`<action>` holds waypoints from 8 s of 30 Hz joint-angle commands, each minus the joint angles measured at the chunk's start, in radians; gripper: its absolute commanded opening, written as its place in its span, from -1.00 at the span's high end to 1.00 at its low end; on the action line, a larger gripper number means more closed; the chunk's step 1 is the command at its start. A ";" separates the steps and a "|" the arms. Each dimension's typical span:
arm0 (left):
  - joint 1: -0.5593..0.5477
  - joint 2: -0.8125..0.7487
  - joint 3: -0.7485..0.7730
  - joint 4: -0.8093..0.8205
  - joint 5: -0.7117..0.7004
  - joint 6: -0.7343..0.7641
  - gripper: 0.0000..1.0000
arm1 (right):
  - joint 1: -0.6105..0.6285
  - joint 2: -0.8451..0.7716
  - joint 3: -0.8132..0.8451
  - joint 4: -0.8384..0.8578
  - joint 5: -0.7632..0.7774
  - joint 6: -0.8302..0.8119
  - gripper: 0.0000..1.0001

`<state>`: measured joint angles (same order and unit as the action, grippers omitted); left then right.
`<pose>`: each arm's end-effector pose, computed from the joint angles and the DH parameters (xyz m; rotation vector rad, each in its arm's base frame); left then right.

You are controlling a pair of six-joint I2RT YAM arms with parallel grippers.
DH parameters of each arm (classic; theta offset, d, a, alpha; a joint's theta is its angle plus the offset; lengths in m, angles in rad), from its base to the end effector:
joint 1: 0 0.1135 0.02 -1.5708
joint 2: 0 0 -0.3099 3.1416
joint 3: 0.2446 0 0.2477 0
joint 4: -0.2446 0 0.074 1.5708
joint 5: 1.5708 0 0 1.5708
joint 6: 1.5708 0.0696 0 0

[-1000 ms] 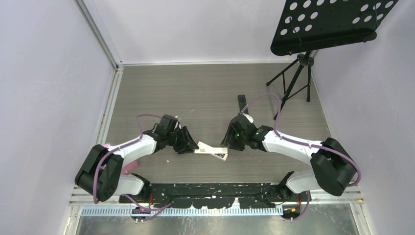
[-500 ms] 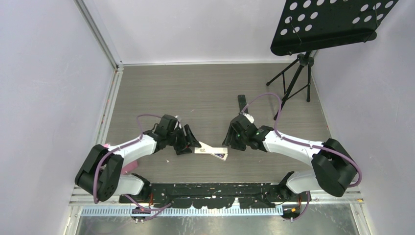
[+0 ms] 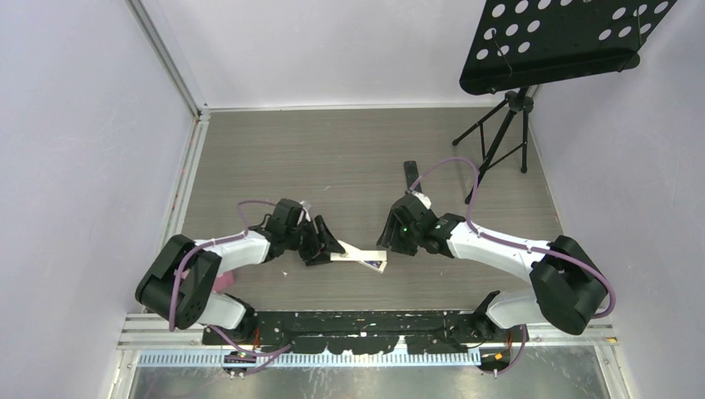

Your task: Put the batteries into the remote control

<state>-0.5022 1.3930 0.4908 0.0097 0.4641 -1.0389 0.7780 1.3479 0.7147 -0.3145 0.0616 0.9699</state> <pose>0.2013 -0.1461 0.1610 -0.5068 2.7055 -1.1391 0.1914 0.1826 0.2054 0.2782 2.6179 0.5981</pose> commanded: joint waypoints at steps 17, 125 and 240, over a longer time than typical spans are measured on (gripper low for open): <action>-0.002 0.024 -0.060 0.112 0.014 -0.035 0.72 | 0.006 -0.061 0.000 0.033 0.028 0.015 -0.03; 0.174 -0.099 0.197 -0.355 0.074 0.343 -0.63 | 0.003 -0.275 0.006 -0.196 -0.167 -0.268 0.99; 0.174 0.046 0.153 -0.044 -0.056 0.190 -0.07 | -0.293 0.234 -0.069 0.679 -0.646 -0.019 0.99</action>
<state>-0.3317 1.4265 0.5980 -0.0399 0.4187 -0.8772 0.4889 1.5665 0.6281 0.3862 -0.5797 0.9771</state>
